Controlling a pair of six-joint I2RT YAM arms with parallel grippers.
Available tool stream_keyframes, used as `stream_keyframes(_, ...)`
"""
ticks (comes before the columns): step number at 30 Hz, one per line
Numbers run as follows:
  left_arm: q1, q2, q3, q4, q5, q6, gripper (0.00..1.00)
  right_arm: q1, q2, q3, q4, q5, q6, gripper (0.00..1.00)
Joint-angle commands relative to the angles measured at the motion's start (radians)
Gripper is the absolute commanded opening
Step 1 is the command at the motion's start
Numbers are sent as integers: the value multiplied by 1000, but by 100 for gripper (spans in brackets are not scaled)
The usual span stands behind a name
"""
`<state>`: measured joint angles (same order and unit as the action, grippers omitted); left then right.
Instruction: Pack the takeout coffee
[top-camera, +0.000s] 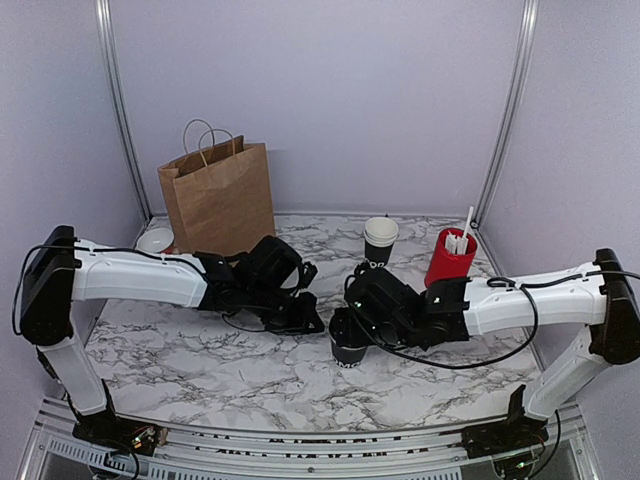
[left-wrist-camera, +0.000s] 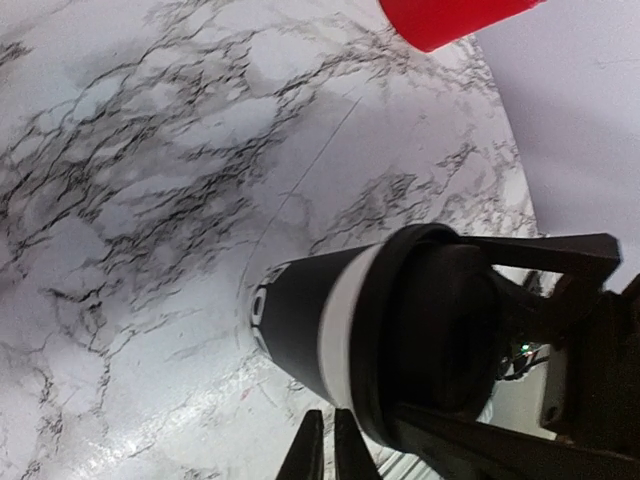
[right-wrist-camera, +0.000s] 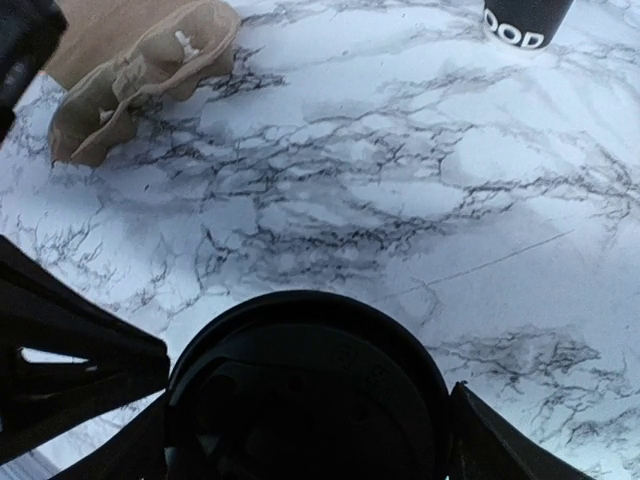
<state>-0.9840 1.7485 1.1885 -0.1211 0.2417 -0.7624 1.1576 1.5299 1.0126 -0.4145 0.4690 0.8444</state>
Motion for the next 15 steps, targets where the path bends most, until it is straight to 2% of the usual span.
stream_keyframes(1,-5,65,2,-230,-65,43,6,-29,-82,-25,-43,-164,-39,85)
stream_keyframes(7,-5,54,56,-245,-62,52,6,-47,-115,-11,-21,-173,-50,86)
stream_keyframes(15,-2,25,83,-254,-73,59,7,-45,-44,-11,-43,-128,-70,89)
